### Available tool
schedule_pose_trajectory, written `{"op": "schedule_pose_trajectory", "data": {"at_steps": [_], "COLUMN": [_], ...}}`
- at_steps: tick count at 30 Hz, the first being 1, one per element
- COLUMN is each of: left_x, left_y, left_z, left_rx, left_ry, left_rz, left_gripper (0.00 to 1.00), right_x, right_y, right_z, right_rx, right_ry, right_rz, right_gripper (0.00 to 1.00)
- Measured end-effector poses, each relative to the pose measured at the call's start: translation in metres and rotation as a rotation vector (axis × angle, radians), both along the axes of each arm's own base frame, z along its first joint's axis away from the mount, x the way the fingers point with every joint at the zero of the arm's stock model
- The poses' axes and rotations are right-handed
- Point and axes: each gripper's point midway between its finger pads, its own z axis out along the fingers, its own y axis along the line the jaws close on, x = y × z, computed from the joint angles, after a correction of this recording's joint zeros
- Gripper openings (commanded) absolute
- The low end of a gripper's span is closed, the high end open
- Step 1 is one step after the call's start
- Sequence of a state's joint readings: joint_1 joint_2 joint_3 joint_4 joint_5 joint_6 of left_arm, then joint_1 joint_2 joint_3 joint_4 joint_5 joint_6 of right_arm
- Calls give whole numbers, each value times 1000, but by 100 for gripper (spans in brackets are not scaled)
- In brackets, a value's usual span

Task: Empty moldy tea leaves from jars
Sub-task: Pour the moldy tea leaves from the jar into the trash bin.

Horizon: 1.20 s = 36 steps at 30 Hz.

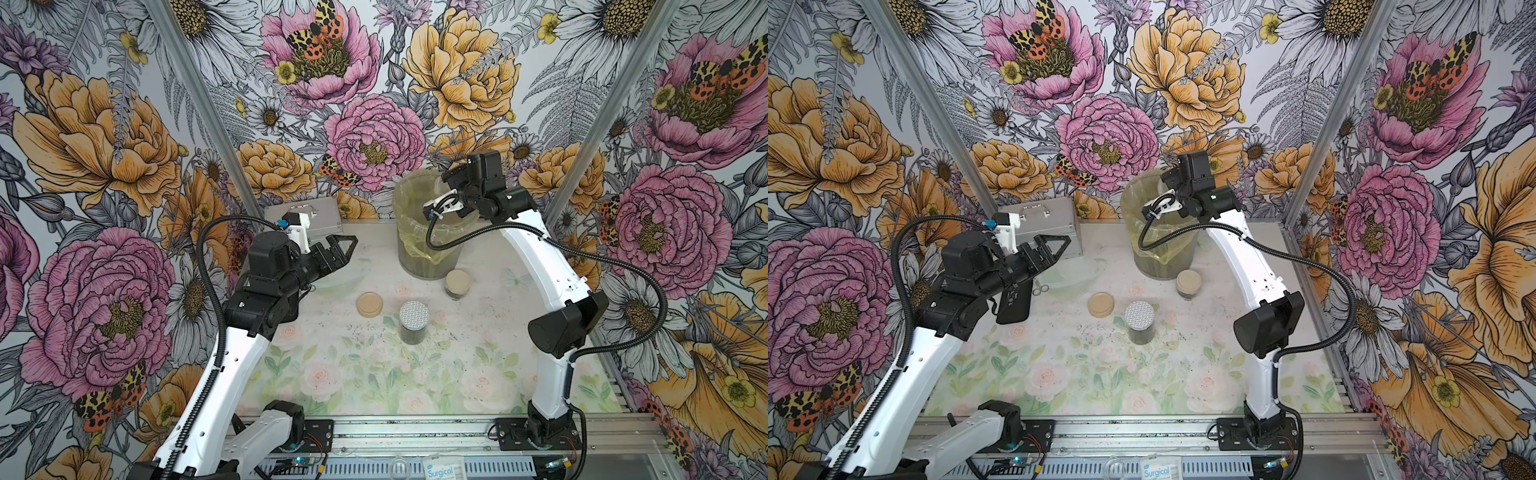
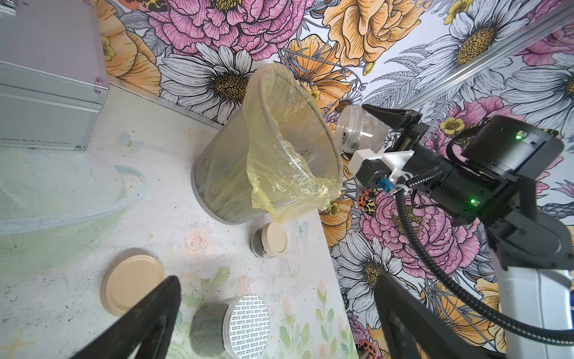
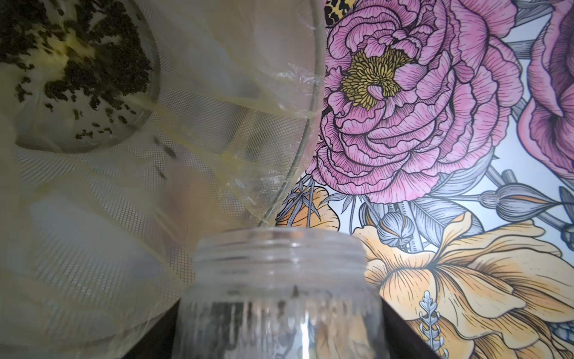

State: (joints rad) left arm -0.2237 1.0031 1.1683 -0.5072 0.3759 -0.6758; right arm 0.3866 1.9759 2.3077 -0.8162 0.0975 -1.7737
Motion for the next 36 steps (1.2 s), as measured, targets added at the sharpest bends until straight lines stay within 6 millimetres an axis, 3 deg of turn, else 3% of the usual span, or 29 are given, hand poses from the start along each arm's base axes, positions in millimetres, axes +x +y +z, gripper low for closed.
{"op": "schedule_pose_trajectory", "data": {"at_steps": [8, 13, 16, 22, 36], "left_x": [0, -1, -1, -2, 0], "left_y": [0, 0, -1, -2, 2], "left_z": [0, 1, 2, 2, -1], "left_rx": [-3, -4, -6, -9, -8], "left_ry": [1, -1, -4, -3, 3], "left_rz": [1, 0, -6, -13, 0], "left_gripper": [99, 99, 99, 99, 99], "right_x": [6, 6, 7, 6, -1], "right_y": [9, 13, 15, 13, 16], "right_z": [33, 44, 32, -14, -44], "right_rx": [230, 277, 185, -35, -147], "right_ry": [-45, -65, -73, -9, 64], "right_rz": [-54, -54, -43, -18, 87], "right_gripper": [0, 0, 0, 0, 0]}}
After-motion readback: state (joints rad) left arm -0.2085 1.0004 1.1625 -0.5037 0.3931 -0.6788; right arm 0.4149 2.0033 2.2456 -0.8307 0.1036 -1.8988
